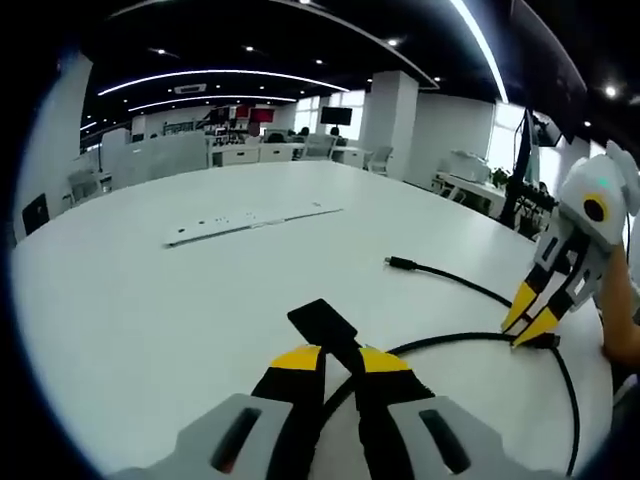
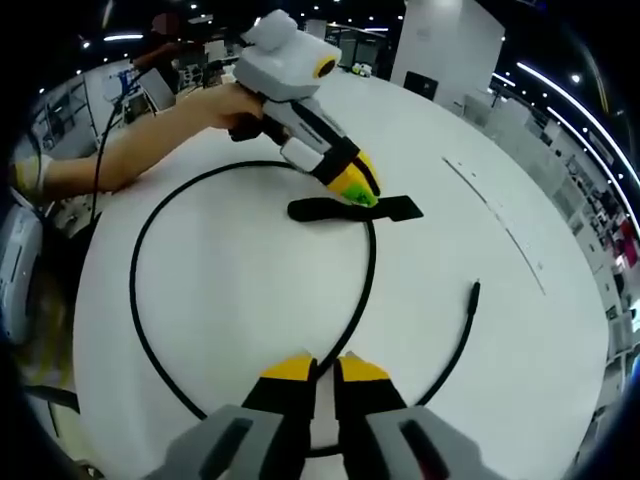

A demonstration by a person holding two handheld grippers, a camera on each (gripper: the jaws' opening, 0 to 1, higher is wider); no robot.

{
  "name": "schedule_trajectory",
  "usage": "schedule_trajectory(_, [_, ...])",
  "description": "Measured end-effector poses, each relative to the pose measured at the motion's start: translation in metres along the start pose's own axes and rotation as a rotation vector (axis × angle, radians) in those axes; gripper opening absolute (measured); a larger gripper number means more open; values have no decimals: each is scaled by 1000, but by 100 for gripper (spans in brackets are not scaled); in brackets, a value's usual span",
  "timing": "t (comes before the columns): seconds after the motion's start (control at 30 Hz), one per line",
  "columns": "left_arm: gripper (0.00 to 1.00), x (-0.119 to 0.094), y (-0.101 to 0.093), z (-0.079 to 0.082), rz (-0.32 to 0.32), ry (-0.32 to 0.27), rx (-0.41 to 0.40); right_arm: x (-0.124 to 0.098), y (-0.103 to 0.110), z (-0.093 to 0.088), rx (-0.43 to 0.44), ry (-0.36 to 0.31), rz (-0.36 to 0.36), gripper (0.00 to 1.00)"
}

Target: Find the charging cable on the desk, coil it up and secure with Velcro.

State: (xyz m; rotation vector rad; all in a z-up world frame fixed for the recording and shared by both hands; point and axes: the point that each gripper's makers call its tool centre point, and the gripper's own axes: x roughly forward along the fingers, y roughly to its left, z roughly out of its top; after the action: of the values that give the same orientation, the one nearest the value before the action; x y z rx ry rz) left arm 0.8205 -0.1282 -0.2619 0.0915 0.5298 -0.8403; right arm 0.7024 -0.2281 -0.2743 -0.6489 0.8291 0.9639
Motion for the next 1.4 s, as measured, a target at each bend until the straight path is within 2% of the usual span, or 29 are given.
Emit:
schedule_trajectory(0.13, [12, 1, 0, -1, -3, -4, -16, 1, 1, 0, 1, 5, 0, 9])
schedule_trajectory(0.27, [11, 1, -1, -1, -4, 3, 0, 0, -1, 1, -43, 4, -11, 10])
schedule_trajectory(0.3, [11, 1, -2, -1, 1, 7, 18, -2, -6, 4, -58, -4, -34, 10])
schedule_trajectory(0.37, [11, 0, -2, 0, 9, 5, 76, -10, -20, 23, 7, -104, -94, 10])
schedule_trajectory(0.43, [10, 0, -5, 0, 14, 6, 99, -21, -34, 42, 69, -237, -142, 12])
schedule_trajectory(0.5, [8, 0, -7, 0, 15, 9, 107, -33, -56, 51, 113, -313, -233, 17])
schedule_trajectory(0.6, [2, 1, -13, -1, -3, 12, 131, -42, -86, 50, 128, -331, -396, 17])
schedule_trajectory(0.63, [2, 1, -13, -1, 4, 13, 149, -41, -95, 47, 137, -324, -431, 17])
schedule_trajectory(0.7, [2, 0, -13, 0, 10, 15, 164, -38, -105, 42, 188, -327, -450, 17])
schedule_trajectory(0.8, [2, 0, -12, 0, 8, 13, 169, -30, -110, 42, 242, -359, -425, 17])
schedule_trajectory(0.87, [2, 0, -13, 1, -2, 6, 191, -26, -115, 41, 261, -368, -431, 17])
schedule_trajectory(0.97, [2, 0, -12, 1, 5, 9, 184, -20, -122, 39, 278, -367, -450, 17])
schedule_trajectory(1.1, [2, 1, -14, 1, 18, 14, 232, -10, -133, 39, 332, -412, -488, 17])
schedule_trajectory(1.2, [2, 0, -13, 2, 22, 16, 243, 1, -133, 32, 343, -393, -473, 17])
schedule_trajectory(1.27, [2, 0, -14, 1, 24, 16, 249, 9, -131, 24, 337, -349, -460, 17])
schedule_trajectory(1.4, [2, 0, -14, 2, 21, 14, 247, 11, -132, 23, 357, -359, -465, 17])
